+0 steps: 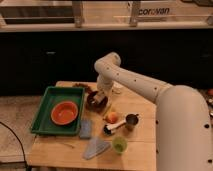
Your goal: Wipe purple bowl with eraser
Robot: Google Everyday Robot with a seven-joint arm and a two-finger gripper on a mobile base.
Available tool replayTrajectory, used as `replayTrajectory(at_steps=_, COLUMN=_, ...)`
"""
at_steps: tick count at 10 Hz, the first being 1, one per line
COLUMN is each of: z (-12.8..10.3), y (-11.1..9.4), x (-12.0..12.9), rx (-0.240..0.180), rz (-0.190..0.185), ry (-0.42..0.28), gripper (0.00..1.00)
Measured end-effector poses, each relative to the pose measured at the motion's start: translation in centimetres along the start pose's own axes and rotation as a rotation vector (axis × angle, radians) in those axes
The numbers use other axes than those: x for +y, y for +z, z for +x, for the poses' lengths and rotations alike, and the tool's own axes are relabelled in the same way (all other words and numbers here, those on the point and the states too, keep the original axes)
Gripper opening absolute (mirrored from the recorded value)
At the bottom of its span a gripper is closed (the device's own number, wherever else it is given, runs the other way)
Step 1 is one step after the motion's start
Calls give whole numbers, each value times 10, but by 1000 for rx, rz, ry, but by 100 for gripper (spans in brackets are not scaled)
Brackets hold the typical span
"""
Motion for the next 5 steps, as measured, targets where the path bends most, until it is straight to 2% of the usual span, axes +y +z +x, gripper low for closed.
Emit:
replayTrajectory(at_steps=2, z=8, y=2, x=-15, rx=13, rz=1, ry=-13, gripper=2)
replayTrajectory(at_steps=5, z=0, y=7, x=-45, rx=10, rz=-5, ry=-58, gripper=2)
